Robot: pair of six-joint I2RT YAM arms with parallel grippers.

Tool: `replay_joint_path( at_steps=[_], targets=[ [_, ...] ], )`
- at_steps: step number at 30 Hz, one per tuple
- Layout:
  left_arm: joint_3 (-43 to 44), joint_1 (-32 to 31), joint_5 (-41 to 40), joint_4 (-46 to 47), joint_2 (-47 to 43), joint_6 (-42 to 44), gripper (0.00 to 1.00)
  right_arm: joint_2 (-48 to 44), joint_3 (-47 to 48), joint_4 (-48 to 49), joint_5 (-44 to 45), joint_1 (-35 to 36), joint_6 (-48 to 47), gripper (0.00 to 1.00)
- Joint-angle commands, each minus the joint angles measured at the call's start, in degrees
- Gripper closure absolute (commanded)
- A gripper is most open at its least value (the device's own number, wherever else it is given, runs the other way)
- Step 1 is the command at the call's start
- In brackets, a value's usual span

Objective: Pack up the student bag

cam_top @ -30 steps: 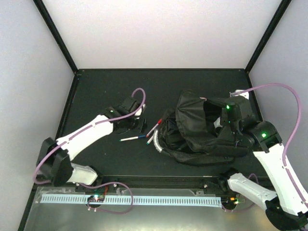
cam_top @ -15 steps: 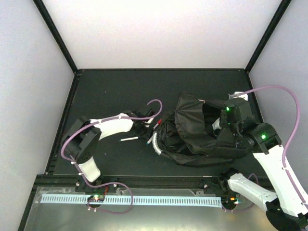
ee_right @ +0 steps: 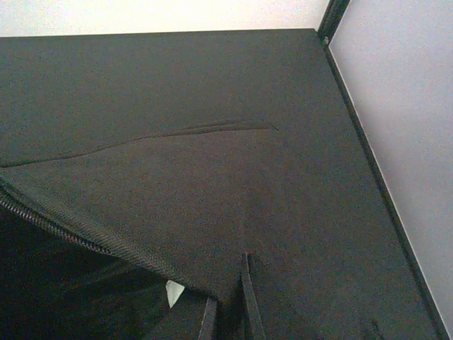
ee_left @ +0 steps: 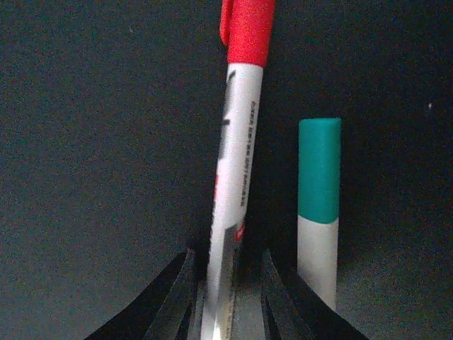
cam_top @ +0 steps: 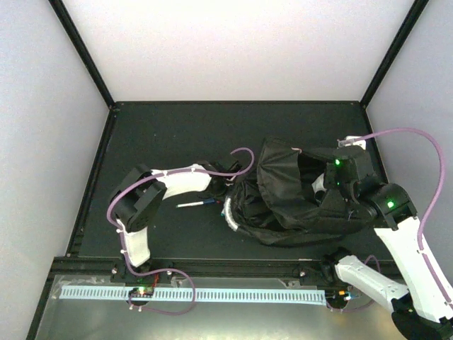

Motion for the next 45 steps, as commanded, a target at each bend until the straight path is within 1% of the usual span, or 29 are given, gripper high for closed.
replay_joint_path(
  at_steps=[1,3,5,8,16,23,25,26,27,29,30,34,36,38,40,41,43,45],
  targets=[
    [1.2,-0.6,-4.5,-2.6,3.0,0.3,0.77,-2.3,1.1,8.9,1.9,-0.4,1.0,0.95],
    [1.4,-0.7,-5.3,-3.1,3.5,-0.1,0.85,-2.3,0.8,9.1,2.1,-0.4,1.0,0.95],
    [1.0,-0.8,-6.1,-2.9,2.4,-1.0,0.88,-2.2,0.7,9.1,2.1,-0.4,0.9,0.95],
    [-0.1,-0.8,-6.7,-2.1,-1.7,-1.3,0.94,-2.1,0.7,9.2,2.0,-0.3,0.9,0.95],
    [0.9,-0.7,-9.4,-6.4,-16.9,-1.7,0.95,-2.3,0.3,9.5,1.2,-0.4,1.0,0.95],
    [-2.2,-0.8,-9.4,-5.8,-32.3,-2.5,0.94,-2.2,-0.6,10.3,-1.0,-0.4,1.2,0.95],
    [-3.1,-0.8,-7.9,-4.9,-37.8,-2.0,0.94,-2.2,-1.0,10.7,-2.1,-0.4,1.0,0.95],
    [-3.6,-0.8,-5.7,-3.8,-40.1,-0.7,0.95,-2.2,-1.1,10.9,-2.8,-0.4,0.9,0.95],
    [-4.5,-0.8,-1.1,-2.0,-42.2,1.4,0.96,-2.2,-1.2,11.2,-3.4,-0.4,0.7,0.95],
    [-5.9,-0.8,10.9,3.5,-45.8,4.4,0.97,-2.1,-1.3,11.8,-4.4,-0.4,0.4,0.95],
    [-6.3,-0.8,17.0,6.0,-47.2,4.6,0.97,-2.1,-1.4,12.0,-4.9,-0.4,0.4,0.95],
    [-6.1,-0.8,30.8,12.2,-50.1,1.2,0.98,-1.7,-2.0,12.8,-6.3,-0.4,0.3,0.95],
    [-5.5,-0.8,38.5,14.4,-49.3,-1.6,0.98,-1.7,-2.2,13.1,-7.0,-0.4,0.5,0.95],
    [-6.1,-1.0,45.1,19.3,-47.9,-6.3,0.98,-1.8,-2.4,13.5,-7.6,-0.4,0.6,0.95],
    [-7.5,-2.0,49.6,26.1,-46.1,-11.4,0.99,-2.2,-2.7,14.3,-8.0,-0.4,0.6,0.95],
    [-7.7,-2.6,50.7,28.1,-45.0,-13.4,0.98,-2.5,-2.7,14.5,-8.1,-0.4,0.7,0.95],
    [-5.6,-3.8,52.1,26.5,-42.3,-14.0,0.98,-2.6,-2.6,14.7,-8.1,-0.4,0.7,0.95],
    [-1.8,-4.9,53.1,20.2,-39.2,-12.0,0.98,-2.6,-2.6,14.5,-8.0,-0.4,0.6,0.95]
  ],
)
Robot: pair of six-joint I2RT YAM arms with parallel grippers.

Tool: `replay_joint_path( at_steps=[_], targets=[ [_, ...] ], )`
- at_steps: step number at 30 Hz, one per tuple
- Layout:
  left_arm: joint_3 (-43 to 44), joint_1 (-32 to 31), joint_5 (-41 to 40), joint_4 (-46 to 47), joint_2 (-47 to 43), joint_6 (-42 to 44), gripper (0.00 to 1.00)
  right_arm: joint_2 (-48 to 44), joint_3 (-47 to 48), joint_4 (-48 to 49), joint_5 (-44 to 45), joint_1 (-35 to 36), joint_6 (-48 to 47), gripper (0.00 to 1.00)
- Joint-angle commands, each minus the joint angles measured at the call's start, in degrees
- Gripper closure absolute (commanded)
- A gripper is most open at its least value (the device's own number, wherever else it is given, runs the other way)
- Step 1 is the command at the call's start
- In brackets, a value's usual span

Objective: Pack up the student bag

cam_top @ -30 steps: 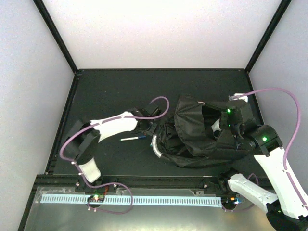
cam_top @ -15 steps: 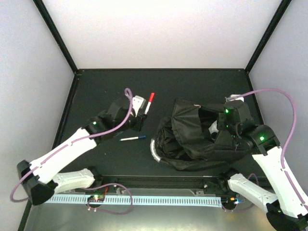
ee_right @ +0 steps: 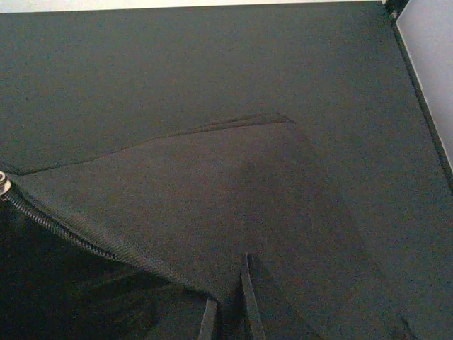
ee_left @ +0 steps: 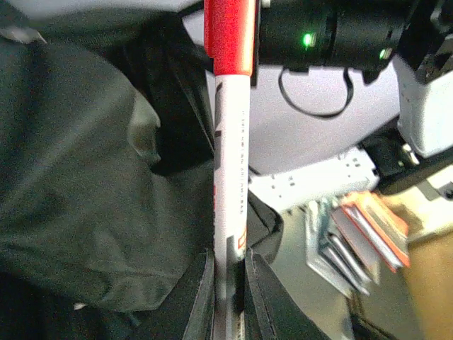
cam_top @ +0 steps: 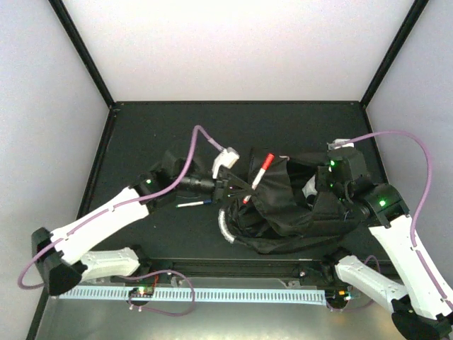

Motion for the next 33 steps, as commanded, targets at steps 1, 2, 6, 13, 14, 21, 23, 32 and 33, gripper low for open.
replay_joint_path(
  at_steps=[1,2,6,13,14,21,23,32,33],
  targets=[
    [6.8,-2.5,9.3,-4.4,5.9,-2.0,0.98,-2.2,1.8,10.5,0.6,-0.3,0.7,0.95],
    [9.4,-2.8,9.8,-7.7,7.4,-1.7,0.98,-2.2,1.7,10.5,0.6,-0.3,0.6,0.95],
    [14.7,-3.1,12.2,-18.0,12.2,-2.3,0.98,-2.7,1.2,11.4,0.1,-0.3,0.3,0.96],
    [16.5,-4.8,15.6,-16.9,18.1,-9.7,0.98,-2.9,0.0,13.0,-1.4,-0.3,-0.3,0.96],
    [16.9,-5.3,16.2,-16.8,19.4,-10.9,0.98,-2.7,0.0,13.0,-1.6,-0.3,-0.3,0.96],
    [29.6,-6.8,12.9,-32.9,31.0,-5.8,0.98,-3.0,-1.1,14.4,-3.1,-0.3,0.0,0.96],
    [34.1,-7.1,11.6,-36.8,35.0,-4.6,0.99,-3.0,-1.2,14.5,-3.0,-0.3,0.2,0.96],
    [47.2,-7.1,3.0,-46.8,47.4,-3.1,0.94,-3.3,-1.6,14.8,-3.6,-0.2,-0.3,0.96],
    [48.6,-7.1,2.7,-47.6,48.5,-2.9,0.92,-3.3,-1.7,14.9,-3.7,-0.2,-0.4,0.96]
  ],
)
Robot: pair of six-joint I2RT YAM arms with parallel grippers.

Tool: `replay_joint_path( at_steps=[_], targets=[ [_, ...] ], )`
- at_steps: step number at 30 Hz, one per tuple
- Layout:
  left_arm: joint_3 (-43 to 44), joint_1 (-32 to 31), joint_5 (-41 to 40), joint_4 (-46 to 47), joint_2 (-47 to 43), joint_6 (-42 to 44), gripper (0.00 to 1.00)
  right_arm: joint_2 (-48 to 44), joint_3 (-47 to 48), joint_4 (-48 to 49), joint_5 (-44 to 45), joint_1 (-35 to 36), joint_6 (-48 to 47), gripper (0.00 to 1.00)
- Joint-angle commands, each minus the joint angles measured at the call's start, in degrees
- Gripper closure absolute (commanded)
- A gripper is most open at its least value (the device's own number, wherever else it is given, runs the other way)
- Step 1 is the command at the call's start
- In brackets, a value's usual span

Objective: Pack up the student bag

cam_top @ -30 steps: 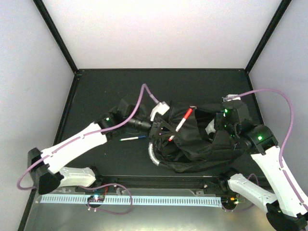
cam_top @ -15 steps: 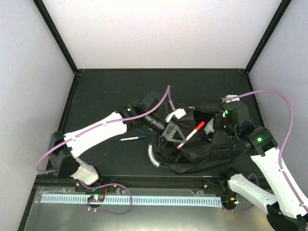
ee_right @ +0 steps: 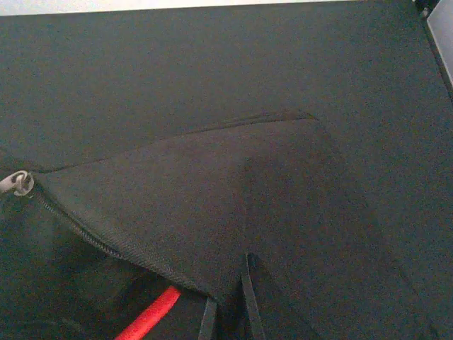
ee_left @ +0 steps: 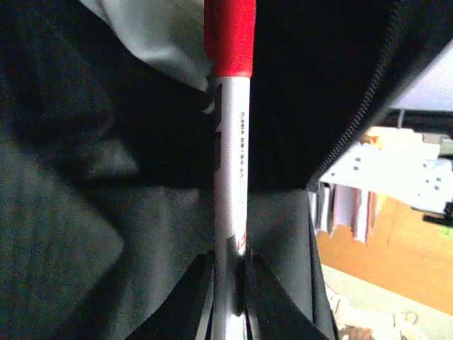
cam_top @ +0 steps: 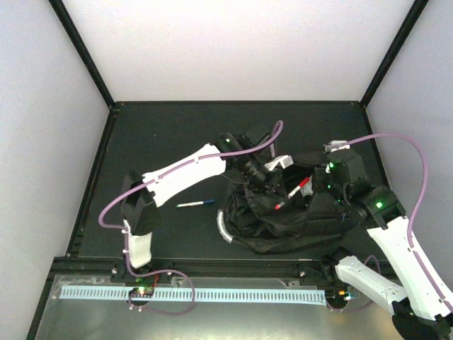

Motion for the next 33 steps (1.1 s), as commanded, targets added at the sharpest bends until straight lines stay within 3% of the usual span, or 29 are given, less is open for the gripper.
replay_joint_path(
  at_steps=[1,4,6,9,17,22,28,33],
  targets=[
    [6.5,-0.4,-4.9,-7.5,4.6,1.7,0.90,-2.0,1.3,11.2,-0.4,-0.1,0.0,0.96],
    [6.6,-0.5,-4.6,-1.8,4.7,-0.4,0.75,-2.2,0.9,11.6,-0.4,-0.1,0.0,0.96],
    [6.4,-0.4,-5.4,2.0,3.8,-1.7,0.55,-2.1,0.8,11.8,-0.4,-0.2,0.0,0.96],
    [4.7,-0.3,-7.5,6.5,0.7,-3.1,0.39,-2.1,1.0,11.9,-0.2,-0.2,0.0,0.96],
    [-2.1,0.7,-15.2,9.6,-11.2,0.1,0.40,-2.6,0.8,12.0,1.5,-0.2,-0.3,0.96],
    [-8.1,0.9,-27.1,5.8,-21.8,7.1,0.40,-2.9,0.7,11.6,4.1,-0.2,0.0,0.96],
    [-25.1,5.5,-44.2,7.0,-37.5,9.1,0.40,-4.6,2.0,10.4,7.1,-0.2,-0.6,0.95],
    [-35.7,8.2,-53.6,6.9,-43.7,11.8,0.33,-6.9,2.4,9.4,8.8,-0.2,-1.3,0.95]
  ],
)
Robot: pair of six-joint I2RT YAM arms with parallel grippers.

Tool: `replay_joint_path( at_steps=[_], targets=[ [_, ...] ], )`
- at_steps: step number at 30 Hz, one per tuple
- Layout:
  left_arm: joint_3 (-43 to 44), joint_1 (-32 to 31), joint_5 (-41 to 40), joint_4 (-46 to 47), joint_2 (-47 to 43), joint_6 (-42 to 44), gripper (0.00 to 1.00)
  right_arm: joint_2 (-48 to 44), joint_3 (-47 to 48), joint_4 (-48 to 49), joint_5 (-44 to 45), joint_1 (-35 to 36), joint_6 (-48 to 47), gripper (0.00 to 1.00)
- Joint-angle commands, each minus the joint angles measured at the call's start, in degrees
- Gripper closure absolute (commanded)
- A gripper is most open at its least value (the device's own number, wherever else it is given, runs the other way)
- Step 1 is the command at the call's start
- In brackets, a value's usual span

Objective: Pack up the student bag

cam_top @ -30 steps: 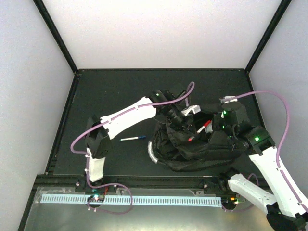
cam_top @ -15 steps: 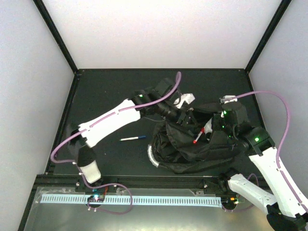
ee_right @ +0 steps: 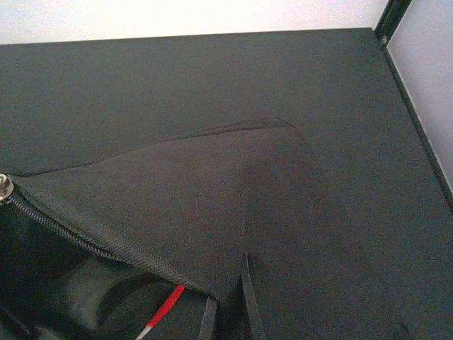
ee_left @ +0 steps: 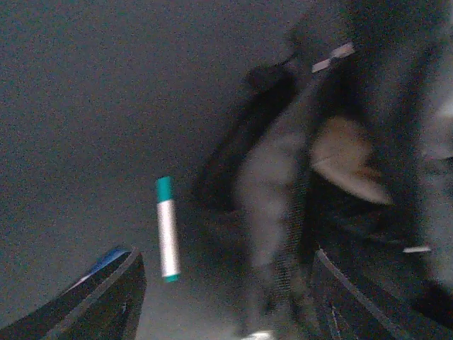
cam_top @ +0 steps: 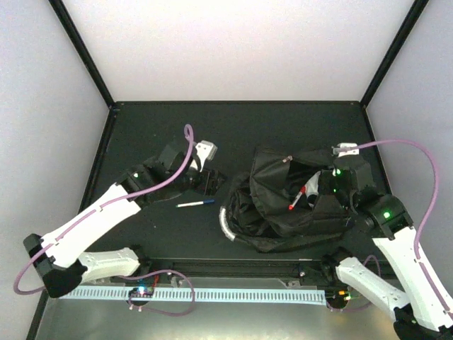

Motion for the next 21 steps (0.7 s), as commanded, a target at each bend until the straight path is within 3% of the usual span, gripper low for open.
replay_joint_path(
  at_steps=[1,6,10,21],
  targets=[
    [-6.5,1.7,-13.6,-1.4,-2.3,3.3,0.31,-3.9,3.6,8.4,5.0,-0.1,-0.6,0.95],
    [-12.8,2.8,-17.2,-2.6,-1.2,2.2,0.29,-4.3,3.5,7.5,5.5,-0.1,-0.1,0.95],
    [-16.2,2.7,-14.6,-3.6,1.6,2.2,0.30,-4.7,3.6,7.6,5.3,-0.1,0.3,0.95],
    [-23.8,-0.2,-8.3,10.4,7.1,2.0,0.39,-5.2,2.7,8.4,5.2,-0.1,1.6,0.94]
  ],
)
